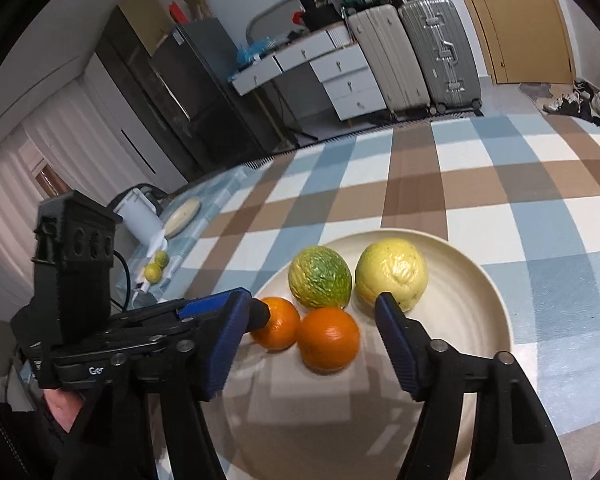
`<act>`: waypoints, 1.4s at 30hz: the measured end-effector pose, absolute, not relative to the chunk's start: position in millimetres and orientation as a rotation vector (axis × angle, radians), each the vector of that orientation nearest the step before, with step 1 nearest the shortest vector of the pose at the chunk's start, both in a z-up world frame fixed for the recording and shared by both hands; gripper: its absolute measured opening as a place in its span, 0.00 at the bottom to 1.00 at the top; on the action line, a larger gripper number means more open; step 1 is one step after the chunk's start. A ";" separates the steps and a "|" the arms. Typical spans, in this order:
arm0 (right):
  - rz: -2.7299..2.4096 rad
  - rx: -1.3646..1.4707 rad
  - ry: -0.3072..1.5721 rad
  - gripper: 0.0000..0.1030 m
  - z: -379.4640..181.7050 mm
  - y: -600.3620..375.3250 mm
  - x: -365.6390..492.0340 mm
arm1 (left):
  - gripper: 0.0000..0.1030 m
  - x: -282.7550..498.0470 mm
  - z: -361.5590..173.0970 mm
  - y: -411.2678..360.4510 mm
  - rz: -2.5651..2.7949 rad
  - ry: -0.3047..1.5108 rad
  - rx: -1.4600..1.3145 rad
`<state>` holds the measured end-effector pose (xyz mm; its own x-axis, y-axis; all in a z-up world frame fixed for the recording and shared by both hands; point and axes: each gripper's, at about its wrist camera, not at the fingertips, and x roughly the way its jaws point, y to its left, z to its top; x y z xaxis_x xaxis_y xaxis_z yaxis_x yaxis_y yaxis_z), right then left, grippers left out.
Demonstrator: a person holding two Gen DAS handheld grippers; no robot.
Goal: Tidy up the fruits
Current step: 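Lower both oranges onto the plate beside the citrus and open both tools, then move the right tool toward the red tomato and open around it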
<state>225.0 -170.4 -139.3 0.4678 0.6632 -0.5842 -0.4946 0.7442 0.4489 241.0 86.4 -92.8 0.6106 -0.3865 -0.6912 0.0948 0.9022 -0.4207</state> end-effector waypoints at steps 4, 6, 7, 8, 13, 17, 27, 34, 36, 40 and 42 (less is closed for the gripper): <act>0.698 0.242 0.791 0.76 -129.1 -183.6 214.5 | 0.61 229.0 -79.0 85.3 -0.264 0.850 -0.346; 0.684 0.249 0.781 0.79 -124.7 -189.9 208.9 | 0.62 221.1 -70.9 83.8 -0.262 0.840 -0.338; 0.682 0.253 0.777 0.79 -122.3 -192.9 205.2 | 0.63 216.8 -66.6 82.8 -0.260 0.835 -0.334; 0.680 0.254 0.771 0.79 -119.6 -195.9 201.4 | 0.64 213.1 -63.1 82.7 -0.260 0.832 -0.336; 0.660 0.254 0.739 0.84 -107.1 -209.2 181.1 | 0.68 187.4 -39.9 79.0 -0.259 0.788 -0.330; 0.647 0.253 0.714 0.85 -96.4 -220.5 162.8 | 0.69 167.0 -23.8 71.3 -0.255 0.766 -0.300; 0.621 0.250 0.608 0.97 -69.2 -245.5 107.2 | 0.80 106.3 17.3 41.5 -0.246 0.691 -0.229; 0.613 0.226 0.548 1.00 -56.6 -255.4 68.4 | 0.95 65.8 33.3 20.4 -0.215 0.637 -0.162; 0.611 0.216 0.540 1.00 -54.9 -256.8 58.1 | 0.98 51.6 36.7 17.3 -0.210 0.621 -0.168; 0.604 0.200 0.522 1.00 -52.3 -260.2 33.6 | 0.99 29.1 39.6 12.8 -0.206 0.609 -0.173; 0.601 0.192 0.515 1.00 -52.4 -262.1 23.1 | 0.99 18.5 37.2 11.0 -0.203 0.618 -0.172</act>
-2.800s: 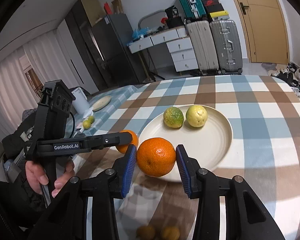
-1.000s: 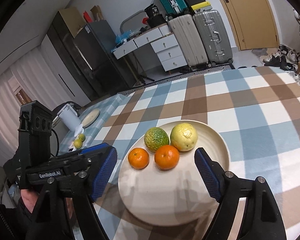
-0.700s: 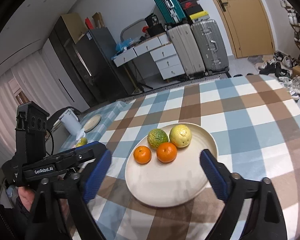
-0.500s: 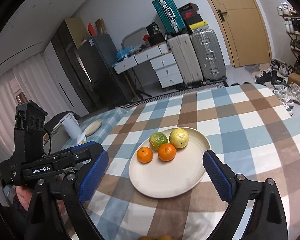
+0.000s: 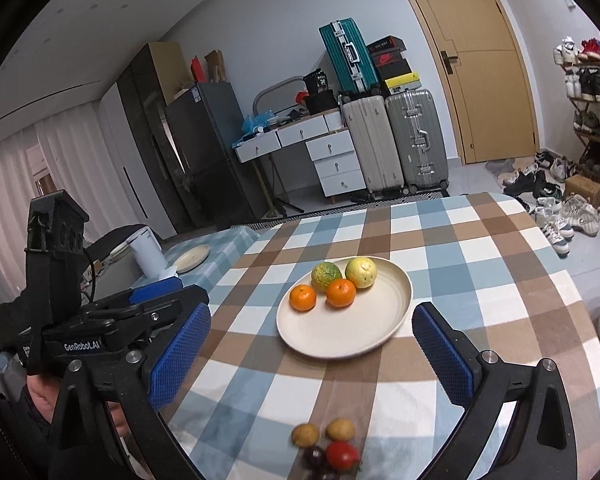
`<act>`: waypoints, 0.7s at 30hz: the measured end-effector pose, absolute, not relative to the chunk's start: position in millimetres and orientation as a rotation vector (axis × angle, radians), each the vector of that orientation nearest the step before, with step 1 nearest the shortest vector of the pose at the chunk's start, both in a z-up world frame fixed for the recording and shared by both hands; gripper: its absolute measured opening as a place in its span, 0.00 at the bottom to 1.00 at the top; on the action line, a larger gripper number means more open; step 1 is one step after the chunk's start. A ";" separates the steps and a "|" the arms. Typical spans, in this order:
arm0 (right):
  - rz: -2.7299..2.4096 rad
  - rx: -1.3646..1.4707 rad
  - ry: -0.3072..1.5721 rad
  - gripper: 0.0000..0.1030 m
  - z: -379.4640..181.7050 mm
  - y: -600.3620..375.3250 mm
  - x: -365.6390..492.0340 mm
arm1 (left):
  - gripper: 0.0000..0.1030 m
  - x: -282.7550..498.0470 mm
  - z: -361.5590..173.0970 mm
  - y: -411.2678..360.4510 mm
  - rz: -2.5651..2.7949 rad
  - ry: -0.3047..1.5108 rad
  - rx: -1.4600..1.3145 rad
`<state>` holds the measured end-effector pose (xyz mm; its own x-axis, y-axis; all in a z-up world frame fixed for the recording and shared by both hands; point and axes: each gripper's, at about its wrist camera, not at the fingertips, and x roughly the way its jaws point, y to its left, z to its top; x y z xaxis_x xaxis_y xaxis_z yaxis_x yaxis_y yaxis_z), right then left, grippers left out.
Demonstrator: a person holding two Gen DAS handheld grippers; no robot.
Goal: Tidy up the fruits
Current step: 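Move the right tool toward the red tomato and open around it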
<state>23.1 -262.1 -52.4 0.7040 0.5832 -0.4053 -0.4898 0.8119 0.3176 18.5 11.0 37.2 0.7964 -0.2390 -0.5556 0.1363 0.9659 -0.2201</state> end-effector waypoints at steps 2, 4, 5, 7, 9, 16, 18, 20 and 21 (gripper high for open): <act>0.593 0.180 0.510 1.00 -53.2 -263.9 11.6 | 0.99 7.5 31.2 9.2 -0.198 0.633 -0.173; 0.590 0.169 0.508 1.00 -55.2 -265.4 0.1 | 0.99 -2.1 24.5 8.5 -0.192 0.638 -0.175; 0.590 0.166 0.509 1.00 -56.1 -265.8 -2.6 | 0.99 -6.0 20.8 8.8 -0.187 0.640 -0.173; 0.588 0.157 0.512 1.00 -59.1 -266.8 -12.5 | 0.99 -11.9 15.6 9.2 -0.179 0.643 -0.173; 0.587 0.152 0.518 1.00 -63.4 -268.2 -22.3 | 0.99 -19.8 9.4 12.8 -0.166 0.648 -0.187; 0.595 0.162 0.608 1.00 -88.9 -268.2 -37.5 | 0.99 -22.0 -8.3 15.7 -0.159 0.685 -0.214; 0.599 0.171 0.633 1.00 -97.2 -268.4 -39.5 | 0.99 -22.2 -11.8 13.3 -0.161 0.686 -0.209; 0.618 0.199 0.676 1.00 -108.1 -268.0 -41.8 | 0.99 -21.3 -15.9 12.2 -0.167 0.697 -0.217; 0.626 0.216 0.695 1.00 -113.9 -268.2 -42.3 | 0.99 -20.0 -18.2 12.0 -0.168 0.703 -0.223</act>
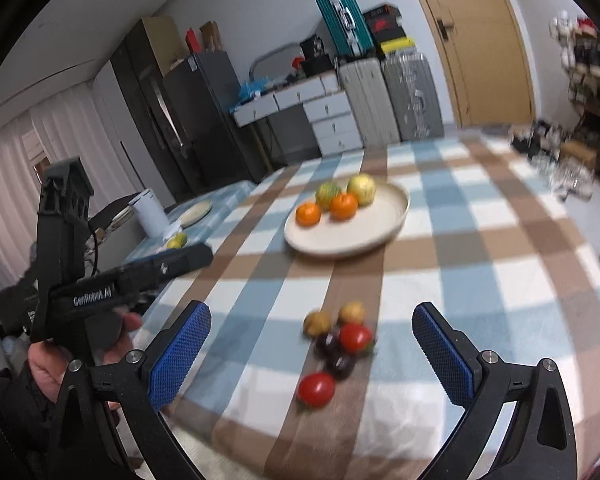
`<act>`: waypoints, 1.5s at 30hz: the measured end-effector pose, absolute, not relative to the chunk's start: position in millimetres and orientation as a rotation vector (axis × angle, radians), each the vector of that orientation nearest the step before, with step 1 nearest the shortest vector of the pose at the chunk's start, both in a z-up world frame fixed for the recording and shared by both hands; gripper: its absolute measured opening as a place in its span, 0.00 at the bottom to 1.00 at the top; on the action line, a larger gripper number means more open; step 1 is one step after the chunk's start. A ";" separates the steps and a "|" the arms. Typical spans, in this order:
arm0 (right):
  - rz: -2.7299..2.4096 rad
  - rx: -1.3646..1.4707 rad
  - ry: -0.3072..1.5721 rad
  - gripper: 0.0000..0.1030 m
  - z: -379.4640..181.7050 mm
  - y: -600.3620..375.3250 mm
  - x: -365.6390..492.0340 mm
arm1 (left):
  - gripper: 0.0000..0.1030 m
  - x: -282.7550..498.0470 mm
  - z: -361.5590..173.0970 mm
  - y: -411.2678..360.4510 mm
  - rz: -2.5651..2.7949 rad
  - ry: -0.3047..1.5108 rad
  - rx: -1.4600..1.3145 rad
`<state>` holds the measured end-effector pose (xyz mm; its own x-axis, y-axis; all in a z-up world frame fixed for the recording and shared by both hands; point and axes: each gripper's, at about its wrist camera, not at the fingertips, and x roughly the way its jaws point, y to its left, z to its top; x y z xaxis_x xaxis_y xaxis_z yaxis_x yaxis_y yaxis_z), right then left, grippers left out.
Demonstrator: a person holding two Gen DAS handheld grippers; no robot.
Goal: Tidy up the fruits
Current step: 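Move the right tool toward the red tomato and open around it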
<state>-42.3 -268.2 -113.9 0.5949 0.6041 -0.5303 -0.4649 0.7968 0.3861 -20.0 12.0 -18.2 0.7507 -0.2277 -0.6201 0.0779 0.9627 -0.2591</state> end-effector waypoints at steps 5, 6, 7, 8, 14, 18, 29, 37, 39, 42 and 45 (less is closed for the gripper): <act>0.626 0.219 0.759 1.00 -138.2 -263.7 -44.3 | 0.99 -16.8 -25.3 9.2 -0.167 0.716 -0.221; 0.626 0.215 0.767 1.00 -141.2 -262.6 -44.4 | 0.99 -16.0 -27.4 9.0 -0.167 0.718 -0.221; 0.629 0.212 0.775 1.00 -144.6 -261.0 -44.3 | 0.99 -15.5 -28.2 9.1 -0.166 0.720 -0.222; 0.630 0.209 0.783 1.00 -147.7 -259.5 -43.3 | 0.99 -14.4 -31.1 9.1 -0.165 0.724 -0.223; 0.642 0.211 0.819 0.97 -161.9 -254.5 -39.5 | 0.99 -10.4 -41.5 9.1 -0.167 0.744 -0.224; 0.648 0.207 0.836 0.94 -169.0 -251.3 -39.0 | 0.99 -8.7 -46.5 8.8 -0.168 0.755 -0.224; 0.676 0.201 0.879 0.58 -179.8 -245.4 -37.3 | 0.99 -1.9 -58.0 6.1 -0.170 0.782 -0.218; 0.646 0.167 0.903 0.30 -184.4 -243.2 -38.3 | 0.99 0.2 -62.0 5.8 -0.172 0.795 -0.214; 0.655 0.177 0.898 0.30 -184.2 -245.5 -38.6 | 0.99 1.4 -63.6 5.6 -0.171 0.800 -0.213; 0.666 0.195 0.880 0.30 -181.7 -250.6 -39.9 | 0.99 4.6 -66.7 4.7 -0.174 0.811 -0.212; 0.665 0.214 0.867 0.30 -180.1 -256.4 -40.9 | 0.99 7.4 -71.2 1.9 -0.186 0.832 -0.212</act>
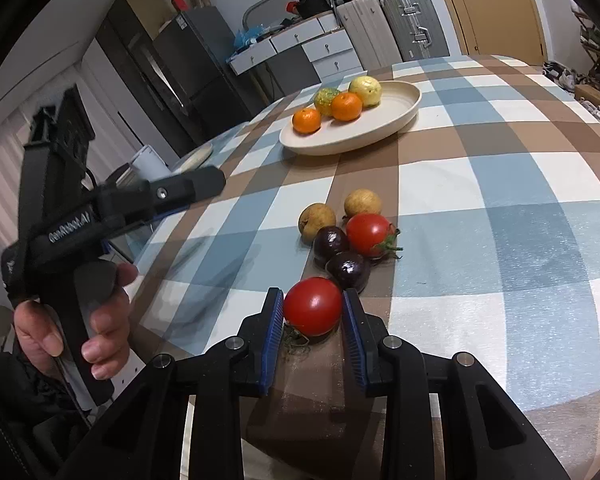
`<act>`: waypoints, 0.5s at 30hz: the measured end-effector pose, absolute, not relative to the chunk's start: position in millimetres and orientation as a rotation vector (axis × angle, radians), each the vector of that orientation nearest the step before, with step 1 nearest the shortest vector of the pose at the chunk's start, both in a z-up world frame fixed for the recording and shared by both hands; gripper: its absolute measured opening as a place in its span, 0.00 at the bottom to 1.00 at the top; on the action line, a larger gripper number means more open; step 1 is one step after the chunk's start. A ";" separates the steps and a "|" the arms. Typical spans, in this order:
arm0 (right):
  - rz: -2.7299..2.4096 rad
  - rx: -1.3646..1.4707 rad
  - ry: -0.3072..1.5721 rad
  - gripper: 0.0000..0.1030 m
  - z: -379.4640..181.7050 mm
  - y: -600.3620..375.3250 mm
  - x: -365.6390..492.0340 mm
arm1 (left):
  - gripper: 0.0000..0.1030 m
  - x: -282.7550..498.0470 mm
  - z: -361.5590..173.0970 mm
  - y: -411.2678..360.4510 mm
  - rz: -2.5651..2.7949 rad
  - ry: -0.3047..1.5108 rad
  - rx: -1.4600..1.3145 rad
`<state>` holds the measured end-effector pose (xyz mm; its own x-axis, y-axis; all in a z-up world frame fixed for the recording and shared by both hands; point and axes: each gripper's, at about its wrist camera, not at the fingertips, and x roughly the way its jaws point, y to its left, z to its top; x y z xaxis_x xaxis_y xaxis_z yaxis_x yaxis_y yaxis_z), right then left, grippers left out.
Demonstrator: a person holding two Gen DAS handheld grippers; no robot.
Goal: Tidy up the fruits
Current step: 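Move the right tool toward the red tomato and open around it, then grasp the red tomato with the right tool while the left tool grasps a brown kiwi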
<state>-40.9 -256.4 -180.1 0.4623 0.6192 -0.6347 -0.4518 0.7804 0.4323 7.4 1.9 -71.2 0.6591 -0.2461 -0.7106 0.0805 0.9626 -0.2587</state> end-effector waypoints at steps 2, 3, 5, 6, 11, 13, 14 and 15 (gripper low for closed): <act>0.657 0.222 0.859 0.30 -178.9 -260.5 -41.1 | 0.99 9.3 -74.6 -0.9 -0.197 0.846 -0.212; 0.654 0.226 0.854 0.30 -177.9 -262.5 -41.3 | 0.99 10.2 -76.4 -2.3 -0.205 0.853 -0.214; 0.655 0.235 0.838 0.30 -175.6 -266.4 -42.1 | 0.99 14.1 -80.6 -6.3 -0.224 0.870 -0.220; 0.654 0.236 0.832 0.30 -174.5 -267.7 -42.7 | 0.99 17.1 -83.0 -8.4 -0.232 0.880 -0.223; 0.647 0.254 0.806 0.30 -171.4 -278.1 -42.5 | 0.99 31.1 -91.5 -17.1 -0.263 0.910 -0.231; 0.637 0.265 0.802 0.30 -172.0 -283.0 -40.6 | 0.99 35.7 -94.4 -20.2 -0.273 0.916 -0.229; 0.635 0.272 0.800 0.30 -172.5 -285.7 -39.7 | 0.99 38.5 -95.9 -21.5 -0.283 0.920 -0.233; 0.632 0.278 0.798 0.30 -172.9 -288.0 -39.2 | 0.99 40.3 -97.3 -22.6 -0.290 0.923 -0.236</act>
<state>-39.2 -288.0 -172.9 0.5279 0.6220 -0.5783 -0.4201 0.7830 0.4587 40.3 -22.6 -97.3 0.5696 -0.3448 -0.7461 0.1444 0.9356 -0.3221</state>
